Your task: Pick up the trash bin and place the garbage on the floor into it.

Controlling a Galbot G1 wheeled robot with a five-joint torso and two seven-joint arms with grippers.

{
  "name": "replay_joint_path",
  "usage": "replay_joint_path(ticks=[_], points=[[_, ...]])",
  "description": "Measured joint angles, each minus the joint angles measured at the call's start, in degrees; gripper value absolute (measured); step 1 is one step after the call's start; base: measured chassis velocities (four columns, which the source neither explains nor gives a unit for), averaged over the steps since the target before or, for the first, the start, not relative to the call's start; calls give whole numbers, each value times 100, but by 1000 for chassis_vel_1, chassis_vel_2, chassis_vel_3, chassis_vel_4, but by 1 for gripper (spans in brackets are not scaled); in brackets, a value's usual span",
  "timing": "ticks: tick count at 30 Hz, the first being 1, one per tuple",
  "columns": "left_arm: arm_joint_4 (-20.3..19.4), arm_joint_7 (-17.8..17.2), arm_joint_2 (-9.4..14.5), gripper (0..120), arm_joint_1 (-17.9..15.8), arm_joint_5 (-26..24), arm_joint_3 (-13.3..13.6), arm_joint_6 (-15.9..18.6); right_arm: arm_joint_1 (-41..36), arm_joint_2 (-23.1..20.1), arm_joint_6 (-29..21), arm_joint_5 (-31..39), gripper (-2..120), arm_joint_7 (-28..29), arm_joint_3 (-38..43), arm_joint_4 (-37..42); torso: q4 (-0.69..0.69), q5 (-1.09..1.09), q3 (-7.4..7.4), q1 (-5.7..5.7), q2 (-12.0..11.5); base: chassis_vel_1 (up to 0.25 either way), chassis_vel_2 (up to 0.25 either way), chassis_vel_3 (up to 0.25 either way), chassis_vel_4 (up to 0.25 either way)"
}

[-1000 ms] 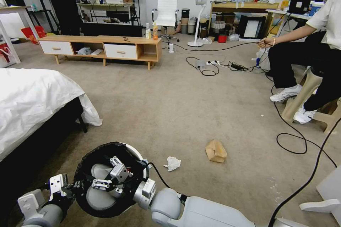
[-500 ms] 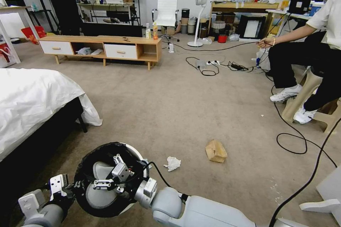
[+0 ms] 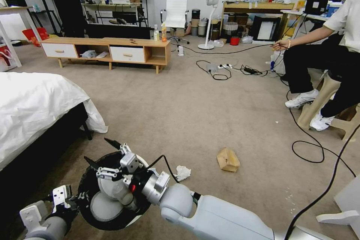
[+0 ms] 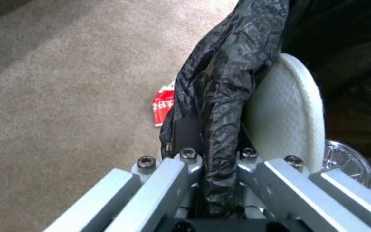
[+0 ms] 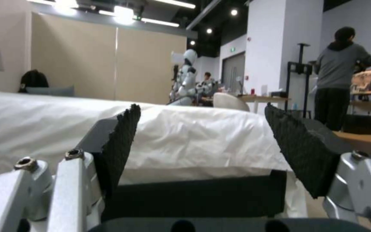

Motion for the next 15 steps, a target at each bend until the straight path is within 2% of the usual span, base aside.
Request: replay_joint_path(ticks=[9,15], points=[[-3,0,-1,2,20,7,-16,0,0,-71,-7,84,76,11,250,320,0,0,0,0,0,0,0,0,0],[-3,-1,6,2,42,11,-61,0,-32,-211,-215,274,76,109,989,647,1,0,0,0,0,0,0,0,0]])
